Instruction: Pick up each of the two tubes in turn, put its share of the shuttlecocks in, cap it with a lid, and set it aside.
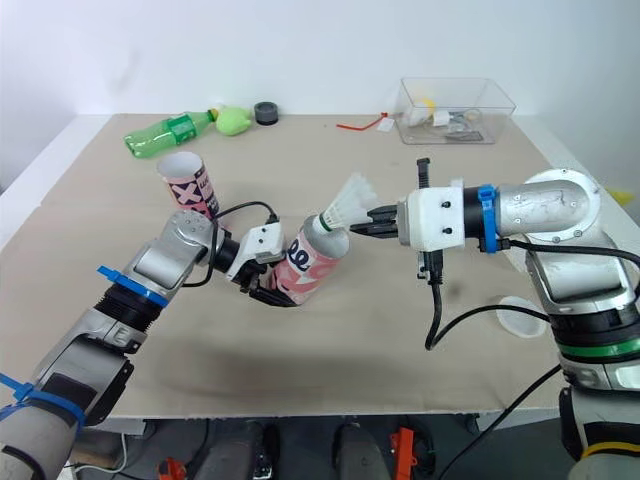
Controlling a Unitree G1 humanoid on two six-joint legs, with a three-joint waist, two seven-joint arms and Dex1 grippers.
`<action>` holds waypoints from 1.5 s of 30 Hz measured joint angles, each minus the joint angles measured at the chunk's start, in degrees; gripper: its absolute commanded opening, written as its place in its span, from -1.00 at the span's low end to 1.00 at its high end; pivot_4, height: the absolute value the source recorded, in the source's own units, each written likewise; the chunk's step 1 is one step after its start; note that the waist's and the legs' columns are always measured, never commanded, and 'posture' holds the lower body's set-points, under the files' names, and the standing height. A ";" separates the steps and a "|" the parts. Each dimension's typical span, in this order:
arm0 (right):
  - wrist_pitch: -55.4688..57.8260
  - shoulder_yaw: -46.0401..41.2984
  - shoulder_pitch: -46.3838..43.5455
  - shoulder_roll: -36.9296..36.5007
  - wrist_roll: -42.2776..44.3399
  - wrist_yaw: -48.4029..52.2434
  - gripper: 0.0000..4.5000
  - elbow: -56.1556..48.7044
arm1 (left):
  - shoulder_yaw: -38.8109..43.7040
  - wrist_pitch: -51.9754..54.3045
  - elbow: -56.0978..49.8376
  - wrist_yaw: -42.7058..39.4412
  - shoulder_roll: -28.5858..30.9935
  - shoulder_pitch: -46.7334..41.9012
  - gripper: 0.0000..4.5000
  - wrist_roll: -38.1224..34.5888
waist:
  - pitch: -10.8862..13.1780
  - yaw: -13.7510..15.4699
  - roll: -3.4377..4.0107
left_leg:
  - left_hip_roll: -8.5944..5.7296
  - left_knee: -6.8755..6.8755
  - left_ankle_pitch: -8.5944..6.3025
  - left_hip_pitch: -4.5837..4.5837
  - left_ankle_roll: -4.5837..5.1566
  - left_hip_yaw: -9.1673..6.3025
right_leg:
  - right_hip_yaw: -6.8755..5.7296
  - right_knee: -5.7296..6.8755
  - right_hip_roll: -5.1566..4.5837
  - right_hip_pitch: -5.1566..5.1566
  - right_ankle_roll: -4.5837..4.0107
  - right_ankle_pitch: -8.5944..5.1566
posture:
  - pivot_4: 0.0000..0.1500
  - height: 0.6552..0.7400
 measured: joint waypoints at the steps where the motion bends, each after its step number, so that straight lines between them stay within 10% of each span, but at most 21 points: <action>1: -0.97 0.42 -0.25 0.56 -0.12 0.70 -0.98 0.41 | 0.00 0.03 0.00 0.06 0.01 0.01 0.38 -0.01 | 0.00 0.00 0.00 | 0.00 0.00 0.00 0.00 0.00 -0.02 | -0.02 0.00 0.00 0.00 -0.02 -0.01 | 1.00 1.00; 8: -5.69 3.51 -1.14 2.72 -2.04 4.33 -0.98 3.68 | -0.01 0.64 -0.23 0.44 0.24 0.07 0.38 -0.08 | 0.00 -0.05 0.00 | 0.05 0.01 0.02 0.04 -0.04 -0.01 | -0.03 0.02 0.04 0.00 -0.16 0.05 | 1.00 1.00; 18: 3.03 2.17 -4.90 3.69 3.08 5.65 0.98 4.20 | -0.24 0.67 -0.66 0.64 0.27 0.09 0.38 -0.06 | 0.00 -0.03 0.00 | 0.07 0.01 0.04 0.04 -0.06 -0.02 | -0.05 0.03 0.01 0.00 -0.23 0.08 | 1.00 1.00; 26: 20.00 -1.23 -13.36 4.33 9.79 4.33 0.77 8.62 | -0.30 -0.28 -0.44 0.71 0.70 0.09 0.38 0.12 | 0.00 -0.12 0.01 | 0.18 0.01 0.06 0.07 -0.07 0.10 | -0.12 0.04 -0.02 -0.09 -0.45 0.20 | 1.00 1.00; 35: 18.97 7.95 -16.87 6.63 3.97 13.55 -0.97 11.21 | -0.30 -0.63 -0.37 0.68 0.41 0.09 0.38 0.21 | 0.00 -0.08 0.02 | 0.14 0.01 0.05 0.01 -0.07 0.15 | -0.10 0.03 -0.03 -0.11 -0.40 0.21 | 1.00 1.00; 45: 0.68 18.26 -21.14 13.31 -8.99 14.82 -0.97 22.72 | -0.25 0.54 -0.80 0.80 0.11 0.06 0.38 0.18 | 0.00 -0.11 0.02 | 0.15 0.02 0.07 0.02 -0.08 0.18 | -0.05 0.07 0.02 -0.12 -0.38 0.21 | 1.00 1.00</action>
